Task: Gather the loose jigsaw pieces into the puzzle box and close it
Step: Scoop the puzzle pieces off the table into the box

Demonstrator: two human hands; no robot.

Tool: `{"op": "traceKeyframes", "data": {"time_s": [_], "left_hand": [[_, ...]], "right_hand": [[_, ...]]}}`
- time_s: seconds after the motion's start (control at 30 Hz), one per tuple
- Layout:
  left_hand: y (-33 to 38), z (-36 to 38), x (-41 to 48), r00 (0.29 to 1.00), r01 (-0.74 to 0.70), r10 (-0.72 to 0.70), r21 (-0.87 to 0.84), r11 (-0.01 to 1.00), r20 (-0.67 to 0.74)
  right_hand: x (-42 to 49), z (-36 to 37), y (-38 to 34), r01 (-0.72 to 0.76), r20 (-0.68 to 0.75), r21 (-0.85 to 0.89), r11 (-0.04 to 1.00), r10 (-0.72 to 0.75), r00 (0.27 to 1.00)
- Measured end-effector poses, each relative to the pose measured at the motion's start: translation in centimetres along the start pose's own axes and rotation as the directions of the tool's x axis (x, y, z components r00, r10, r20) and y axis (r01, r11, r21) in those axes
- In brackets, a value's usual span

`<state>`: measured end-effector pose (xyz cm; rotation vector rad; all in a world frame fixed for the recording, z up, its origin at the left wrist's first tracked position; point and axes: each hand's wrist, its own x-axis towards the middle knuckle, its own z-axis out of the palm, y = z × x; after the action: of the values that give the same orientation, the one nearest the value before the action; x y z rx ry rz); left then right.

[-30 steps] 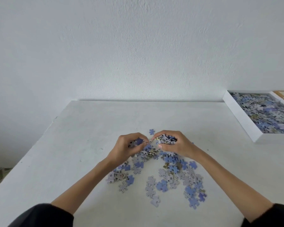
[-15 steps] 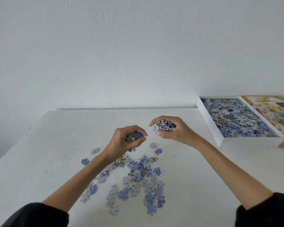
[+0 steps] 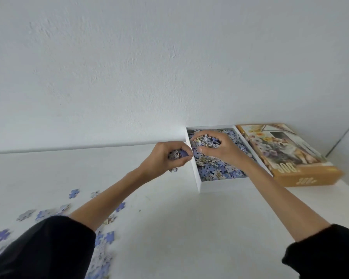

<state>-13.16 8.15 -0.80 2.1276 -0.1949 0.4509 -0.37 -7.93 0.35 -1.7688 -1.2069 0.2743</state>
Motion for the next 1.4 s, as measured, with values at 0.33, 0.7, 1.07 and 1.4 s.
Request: {"op": "traceKeyframes", "data": {"time_s": [0.33, 0.7, 1.07, 1.4], "left_hand": [[-2.0, 8.3, 7.2, 0.991, -0.103, 0.096, 0.07, 0.992, 0.093], [-5.1, 11.6, 8.0, 0.994, -0.033, -0.034, 0.578, 0.815, 0.105], [-6.6, 11.3, 9.1, 0.976, 0.07, -0.205, 0.788, 0.612, 0.073], [-6.4, 12.0, 8.8, 0.917, 0.005, -0.326, 0.809, 0.588, 0.231]], "right_hand": [[-0.8, -6.3, 8.5, -0.064, -0.063, -0.061, 0.996, 0.06, 0.996], [0.3, -6.3, 14.7, -0.135, -0.243, -0.288, 0.948, 0.064, 0.968], [2.1, -6.1, 15.1, -0.114, -0.328, -0.196, 0.974, 0.044, 0.944], [1.9, -5.7, 15.8, -0.088, -0.27, -0.421, 0.903, -0.032, 0.962]]}}
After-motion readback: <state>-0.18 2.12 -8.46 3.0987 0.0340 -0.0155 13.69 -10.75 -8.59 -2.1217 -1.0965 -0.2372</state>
